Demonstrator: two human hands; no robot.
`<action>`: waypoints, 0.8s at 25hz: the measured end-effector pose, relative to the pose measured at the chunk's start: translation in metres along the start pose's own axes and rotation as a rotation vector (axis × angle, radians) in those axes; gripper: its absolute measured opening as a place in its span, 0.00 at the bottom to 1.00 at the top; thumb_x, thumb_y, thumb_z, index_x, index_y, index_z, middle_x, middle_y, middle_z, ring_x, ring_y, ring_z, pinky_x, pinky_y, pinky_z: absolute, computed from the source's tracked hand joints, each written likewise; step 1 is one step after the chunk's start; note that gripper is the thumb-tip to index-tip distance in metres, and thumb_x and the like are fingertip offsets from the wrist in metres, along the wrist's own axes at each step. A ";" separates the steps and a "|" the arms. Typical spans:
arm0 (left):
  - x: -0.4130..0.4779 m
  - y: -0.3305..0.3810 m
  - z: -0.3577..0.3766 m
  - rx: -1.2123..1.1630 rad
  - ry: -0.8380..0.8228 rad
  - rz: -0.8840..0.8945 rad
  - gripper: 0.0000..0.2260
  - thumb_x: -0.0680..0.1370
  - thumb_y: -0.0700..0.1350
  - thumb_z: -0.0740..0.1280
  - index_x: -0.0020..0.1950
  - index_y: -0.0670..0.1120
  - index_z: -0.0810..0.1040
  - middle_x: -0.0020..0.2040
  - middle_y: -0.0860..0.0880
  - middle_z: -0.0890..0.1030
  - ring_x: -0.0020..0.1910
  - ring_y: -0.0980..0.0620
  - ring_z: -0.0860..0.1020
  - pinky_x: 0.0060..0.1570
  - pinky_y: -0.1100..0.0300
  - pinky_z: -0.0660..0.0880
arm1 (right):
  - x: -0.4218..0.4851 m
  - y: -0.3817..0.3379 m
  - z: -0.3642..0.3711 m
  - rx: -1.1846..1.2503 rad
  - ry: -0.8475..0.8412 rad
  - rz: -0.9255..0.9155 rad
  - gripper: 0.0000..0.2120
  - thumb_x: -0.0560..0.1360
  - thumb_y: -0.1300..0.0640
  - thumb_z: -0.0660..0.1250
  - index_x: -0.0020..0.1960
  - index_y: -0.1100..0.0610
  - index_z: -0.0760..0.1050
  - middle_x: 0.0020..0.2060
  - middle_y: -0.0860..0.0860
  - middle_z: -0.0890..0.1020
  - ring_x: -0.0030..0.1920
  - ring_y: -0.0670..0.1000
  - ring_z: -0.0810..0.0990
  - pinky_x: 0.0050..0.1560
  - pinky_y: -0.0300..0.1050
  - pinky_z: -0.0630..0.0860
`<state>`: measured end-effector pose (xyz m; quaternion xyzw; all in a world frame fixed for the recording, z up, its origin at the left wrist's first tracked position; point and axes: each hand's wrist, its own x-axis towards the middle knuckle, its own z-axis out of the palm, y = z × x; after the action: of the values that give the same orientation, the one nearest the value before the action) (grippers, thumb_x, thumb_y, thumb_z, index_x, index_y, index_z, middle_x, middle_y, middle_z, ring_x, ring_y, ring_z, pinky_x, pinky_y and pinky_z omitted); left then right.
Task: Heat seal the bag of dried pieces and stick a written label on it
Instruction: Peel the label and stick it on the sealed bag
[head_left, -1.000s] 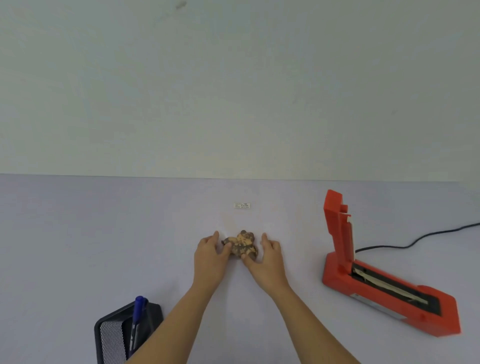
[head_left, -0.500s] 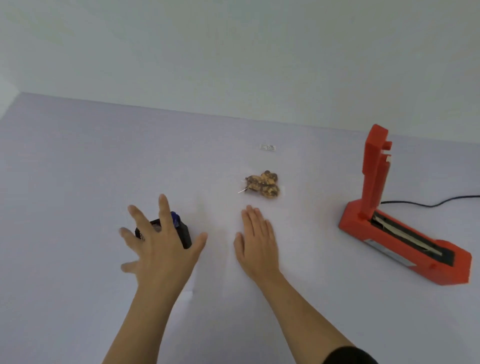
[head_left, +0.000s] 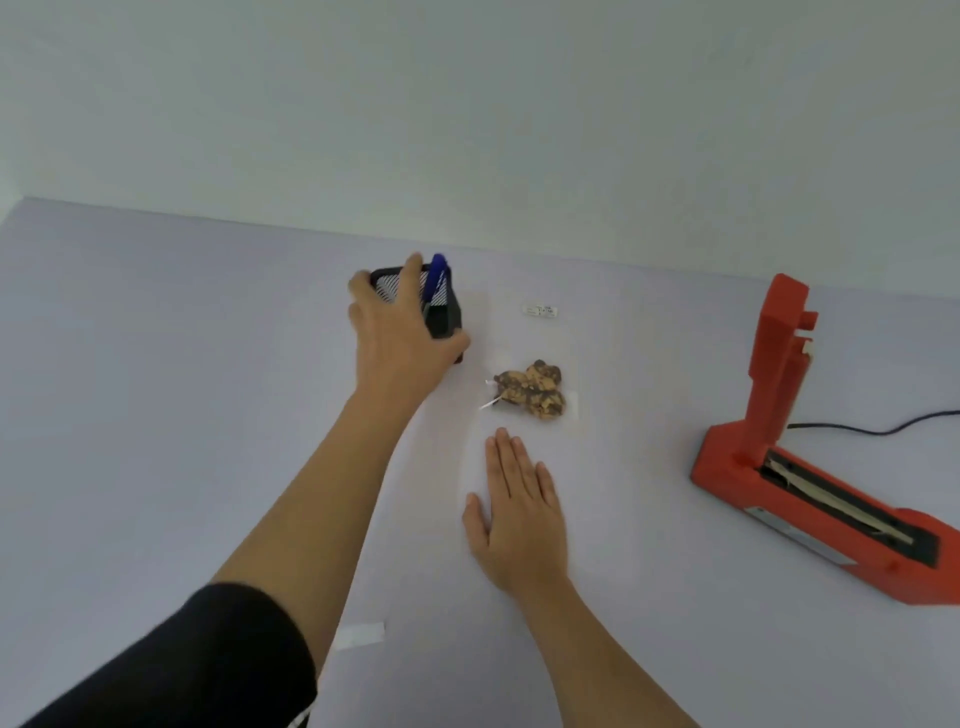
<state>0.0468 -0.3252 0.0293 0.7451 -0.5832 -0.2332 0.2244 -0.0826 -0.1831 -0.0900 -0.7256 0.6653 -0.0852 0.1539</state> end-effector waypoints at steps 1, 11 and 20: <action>0.021 0.005 0.007 0.014 -0.018 0.031 0.36 0.69 0.49 0.71 0.73 0.51 0.58 0.70 0.39 0.55 0.64 0.36 0.63 0.58 0.48 0.69 | -0.002 0.000 0.001 0.005 -0.002 0.003 0.31 0.75 0.46 0.52 0.75 0.56 0.53 0.75 0.49 0.57 0.75 0.46 0.51 0.73 0.45 0.46; 0.117 0.029 0.058 0.097 0.046 0.135 0.33 0.70 0.51 0.72 0.70 0.44 0.62 0.72 0.38 0.56 0.63 0.37 0.63 0.59 0.48 0.70 | 0.008 0.004 0.003 0.023 0.010 0.002 0.31 0.74 0.45 0.55 0.75 0.55 0.56 0.75 0.48 0.59 0.74 0.45 0.52 0.71 0.46 0.50; 0.006 -0.007 0.029 -0.163 -0.007 0.272 0.28 0.74 0.55 0.67 0.71 0.45 0.66 0.70 0.42 0.65 0.68 0.44 0.65 0.66 0.49 0.66 | 0.008 0.006 0.002 -0.019 -0.020 0.005 0.31 0.75 0.45 0.51 0.75 0.56 0.52 0.75 0.50 0.56 0.75 0.45 0.50 0.73 0.46 0.46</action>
<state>0.0353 -0.3312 0.0017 0.6378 -0.6587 -0.2495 0.3117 -0.0871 -0.1909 -0.0942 -0.7260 0.6664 -0.0714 0.1540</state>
